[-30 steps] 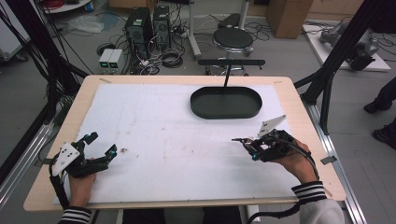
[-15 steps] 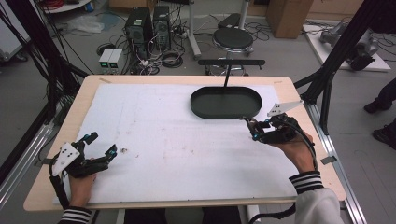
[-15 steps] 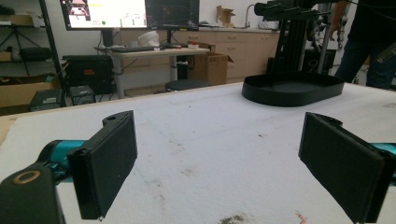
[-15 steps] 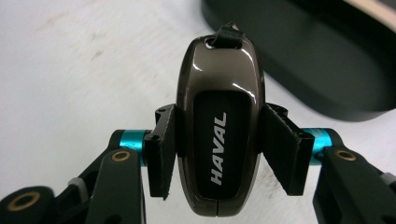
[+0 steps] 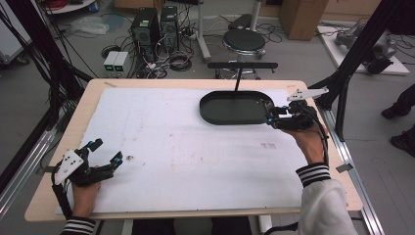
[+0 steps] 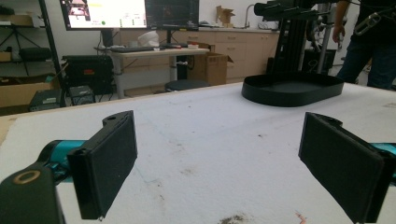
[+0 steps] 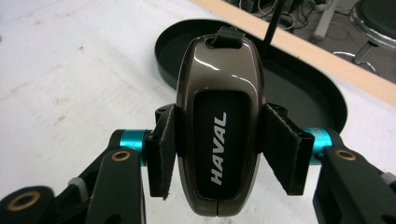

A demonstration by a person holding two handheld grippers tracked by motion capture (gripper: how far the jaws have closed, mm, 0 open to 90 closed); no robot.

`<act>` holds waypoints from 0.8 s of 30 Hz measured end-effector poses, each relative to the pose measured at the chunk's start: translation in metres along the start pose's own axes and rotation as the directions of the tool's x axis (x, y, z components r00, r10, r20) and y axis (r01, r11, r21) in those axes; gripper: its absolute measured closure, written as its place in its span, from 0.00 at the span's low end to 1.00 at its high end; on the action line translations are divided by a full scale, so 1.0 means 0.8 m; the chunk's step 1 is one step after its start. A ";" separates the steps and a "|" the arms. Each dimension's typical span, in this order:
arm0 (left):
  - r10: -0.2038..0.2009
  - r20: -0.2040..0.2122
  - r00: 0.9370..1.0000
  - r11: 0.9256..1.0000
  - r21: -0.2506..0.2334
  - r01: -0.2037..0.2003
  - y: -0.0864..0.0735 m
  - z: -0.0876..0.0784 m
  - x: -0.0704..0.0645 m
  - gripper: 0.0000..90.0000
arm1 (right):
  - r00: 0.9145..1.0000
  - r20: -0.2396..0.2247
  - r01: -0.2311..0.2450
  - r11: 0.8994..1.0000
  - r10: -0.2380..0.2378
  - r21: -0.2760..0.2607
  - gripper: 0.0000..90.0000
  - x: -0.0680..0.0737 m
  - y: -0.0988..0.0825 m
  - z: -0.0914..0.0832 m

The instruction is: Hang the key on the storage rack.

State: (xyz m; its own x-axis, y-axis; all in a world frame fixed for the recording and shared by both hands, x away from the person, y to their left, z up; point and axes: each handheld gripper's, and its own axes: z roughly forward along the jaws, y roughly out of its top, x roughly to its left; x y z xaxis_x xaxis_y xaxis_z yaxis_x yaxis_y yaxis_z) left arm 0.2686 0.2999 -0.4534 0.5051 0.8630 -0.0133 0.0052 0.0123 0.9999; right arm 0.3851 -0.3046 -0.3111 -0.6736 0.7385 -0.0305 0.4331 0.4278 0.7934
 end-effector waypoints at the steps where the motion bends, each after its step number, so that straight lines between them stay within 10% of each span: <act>1: 0.000 0.001 1.000 1.000 0.000 0.000 0.000 0.000 0.000 0.13 | 1.000 0.000 0.000 1.000 0.000 0.000 0.54 0.000 0.000 0.000; 24: -0.001 0.001 1.000 1.000 0.000 0.001 0.000 0.000 0.000 0.13 | 1.000 0.026 0.008 0.999 -0.006 -0.049 0.53 -0.027 0.059 0.025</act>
State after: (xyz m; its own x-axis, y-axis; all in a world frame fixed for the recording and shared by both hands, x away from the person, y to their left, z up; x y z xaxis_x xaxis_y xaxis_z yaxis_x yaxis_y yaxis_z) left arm 0.2688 0.3000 -0.4534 0.5057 0.8626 -0.0142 0.0058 0.0131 0.9999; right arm 0.4318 -0.2902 -0.2850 -0.6602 0.7493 -0.0516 0.3982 0.4074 0.8219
